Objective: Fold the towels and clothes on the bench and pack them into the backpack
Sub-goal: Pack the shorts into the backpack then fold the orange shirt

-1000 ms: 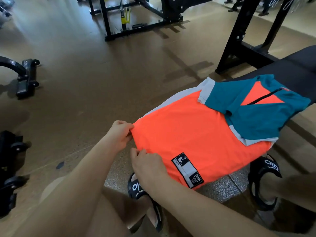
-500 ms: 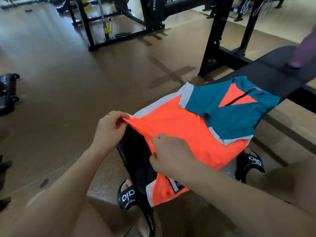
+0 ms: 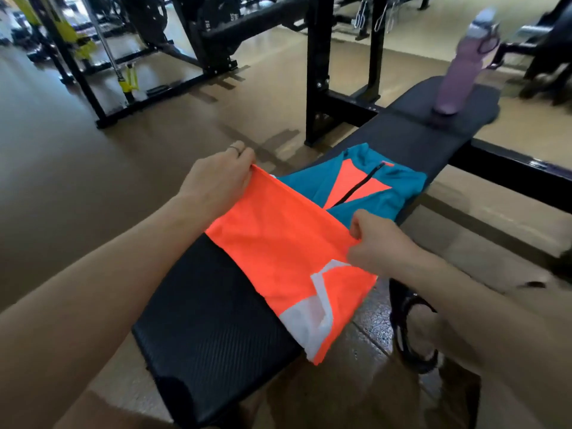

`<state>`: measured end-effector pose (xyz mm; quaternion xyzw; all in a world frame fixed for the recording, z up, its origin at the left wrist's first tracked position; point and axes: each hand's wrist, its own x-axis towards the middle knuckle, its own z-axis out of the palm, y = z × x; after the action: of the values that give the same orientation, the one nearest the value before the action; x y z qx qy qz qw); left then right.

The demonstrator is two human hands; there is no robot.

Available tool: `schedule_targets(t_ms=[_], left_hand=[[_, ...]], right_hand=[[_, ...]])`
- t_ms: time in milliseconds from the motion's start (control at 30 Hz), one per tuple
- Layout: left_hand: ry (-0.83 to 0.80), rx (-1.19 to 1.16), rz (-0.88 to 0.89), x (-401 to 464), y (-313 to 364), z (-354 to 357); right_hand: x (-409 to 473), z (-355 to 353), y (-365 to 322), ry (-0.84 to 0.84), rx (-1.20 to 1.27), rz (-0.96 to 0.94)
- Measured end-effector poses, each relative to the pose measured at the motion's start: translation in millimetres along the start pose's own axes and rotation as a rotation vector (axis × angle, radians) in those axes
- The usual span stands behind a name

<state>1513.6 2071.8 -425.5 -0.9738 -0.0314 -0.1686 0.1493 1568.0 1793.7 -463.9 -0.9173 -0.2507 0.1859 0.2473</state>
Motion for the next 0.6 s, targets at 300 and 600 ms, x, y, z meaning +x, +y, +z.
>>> schedule_targets(t_ms=[300,600], left_hand=[[-0.061,0.177,0.179,149.3,36.5,54.4],[-0.15,0.133,0.269,266.3,86.6,129.5]], right_hand=[[88.3,-83.5,93.7,-0.145,0.016,0.189],[154.9,-106.3,163.2,-0.061,0.156,0.295]])
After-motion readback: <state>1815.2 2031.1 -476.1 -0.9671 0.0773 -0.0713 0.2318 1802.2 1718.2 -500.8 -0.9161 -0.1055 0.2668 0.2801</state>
